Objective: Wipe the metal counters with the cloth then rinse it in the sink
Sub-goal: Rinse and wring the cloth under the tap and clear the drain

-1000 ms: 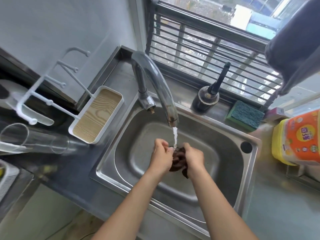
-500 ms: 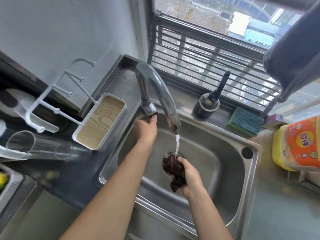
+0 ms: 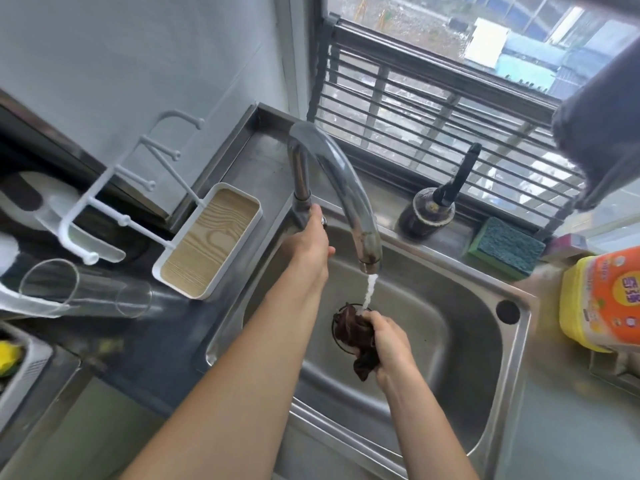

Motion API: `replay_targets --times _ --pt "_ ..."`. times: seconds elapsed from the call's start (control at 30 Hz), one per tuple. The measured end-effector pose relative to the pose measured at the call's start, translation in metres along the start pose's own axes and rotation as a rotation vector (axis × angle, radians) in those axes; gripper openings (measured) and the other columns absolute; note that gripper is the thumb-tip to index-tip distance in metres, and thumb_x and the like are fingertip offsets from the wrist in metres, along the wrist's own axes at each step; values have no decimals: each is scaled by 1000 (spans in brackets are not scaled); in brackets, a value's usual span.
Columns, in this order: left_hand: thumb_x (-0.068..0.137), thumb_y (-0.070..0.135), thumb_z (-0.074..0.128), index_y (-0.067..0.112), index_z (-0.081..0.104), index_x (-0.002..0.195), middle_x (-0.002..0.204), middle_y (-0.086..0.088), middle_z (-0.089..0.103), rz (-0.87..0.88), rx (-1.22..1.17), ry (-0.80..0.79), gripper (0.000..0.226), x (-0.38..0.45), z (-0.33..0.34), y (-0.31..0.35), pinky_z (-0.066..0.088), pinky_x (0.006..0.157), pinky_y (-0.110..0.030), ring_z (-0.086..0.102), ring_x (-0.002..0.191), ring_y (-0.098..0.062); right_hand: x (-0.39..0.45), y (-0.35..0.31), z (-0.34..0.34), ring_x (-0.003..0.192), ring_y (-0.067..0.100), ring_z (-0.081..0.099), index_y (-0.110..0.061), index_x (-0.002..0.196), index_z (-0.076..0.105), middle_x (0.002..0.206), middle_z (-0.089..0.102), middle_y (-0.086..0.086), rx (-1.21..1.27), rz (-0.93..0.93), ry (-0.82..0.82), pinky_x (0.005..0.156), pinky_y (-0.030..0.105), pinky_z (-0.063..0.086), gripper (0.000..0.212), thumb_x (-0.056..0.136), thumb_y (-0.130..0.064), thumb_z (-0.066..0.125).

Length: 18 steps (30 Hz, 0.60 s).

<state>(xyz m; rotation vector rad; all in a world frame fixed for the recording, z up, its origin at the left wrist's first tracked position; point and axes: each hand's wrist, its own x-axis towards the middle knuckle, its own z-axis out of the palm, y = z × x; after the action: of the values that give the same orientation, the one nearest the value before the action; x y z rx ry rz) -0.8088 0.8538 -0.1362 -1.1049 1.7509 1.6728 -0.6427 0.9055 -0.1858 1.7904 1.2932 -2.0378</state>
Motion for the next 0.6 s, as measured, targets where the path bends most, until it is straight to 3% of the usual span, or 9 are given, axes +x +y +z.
replay_targets --times 0.07,0.17,0.23,0.27,0.33,0.37,0.47,0.57,0.6 --pt "94 44 57 13 54 80 72 -2 55 -36 -51 -49 34 -4 2 3 51 57 -30 49 49 -14 -2 -4 1 48 24 54 -4 98 66 65 65 11 0 0 -8 42 24 41 14 92 -17 65" --pt "100 53 43 14 51 82 78 -2 51 -206 -272 -243 44 -14 10 2 55 68 -29 58 71 -20 -7 -9 1 38 18 56 -5 91 65 56 64 8 33 -6 -44 37 22 42 11 94 -16 65" --pt "101 55 40 12 53 90 77 -1 53 -259 -336 -310 46 -17 11 0 53 57 -25 58 72 -19 -5 -11 -2 50 20 60 -6 91 66 62 67 8 9 -42 -62 47 27 47 13 94 -19 67" --pt "99 56 42 11 55 91 79 -2 57 -245 -303 -317 48 -13 10 -3 55 62 -25 60 73 -19 -3 -11 -4 58 21 61 -8 91 67 68 69 7 -33 -66 -64 54 29 48 14 93 -22 68" --pt "95 62 46 14 61 92 92 -8 66 -163 -142 -324 50 -3 -1 -10 58 87 -36 64 78 -22 1 -14 -10 65 18 59 -12 88 65 74 68 5 -148 -121 -66 59 28 45 16 92 -27 71" --pt "92 65 47 14 64 96 99 -10 70 -122 -52 -337 54 1 -10 -13 57 90 -39 66 81 -23 2 -16 -12 65 17 57 -14 86 63 74 66 3 -205 -148 -68 59 27 43 18 92 -30 71" --pt "94 67 39 12 65 112 107 -13 72 24 193 -416 64 3 -29 -28 54 69 -32 68 81 -22 2 -21 -14 66 15 55 -13 86 62 75 64 0 -325 -206 -99 59 28 41 26 91 -36 71" --pt "95 43 52 18 53 130 123 -8 63 208 613 -610 43 -1 -44 -55 49 89 -34 62 108 -20 -3 -27 -15 68 13 59 -7 97 66 79 68 0 -395 -251 -235 57 26 45 32 92 -38 70" --pt "89 43 59 24 48 136 126 -2 61 181 690 -727 51 -3 -50 -64 47 92 -33 60 114 -17 -5 -29 -17 74 13 64 -9 101 68 85 72 -1 -403 -279 -306 60 24 48 26 93 -34 70"
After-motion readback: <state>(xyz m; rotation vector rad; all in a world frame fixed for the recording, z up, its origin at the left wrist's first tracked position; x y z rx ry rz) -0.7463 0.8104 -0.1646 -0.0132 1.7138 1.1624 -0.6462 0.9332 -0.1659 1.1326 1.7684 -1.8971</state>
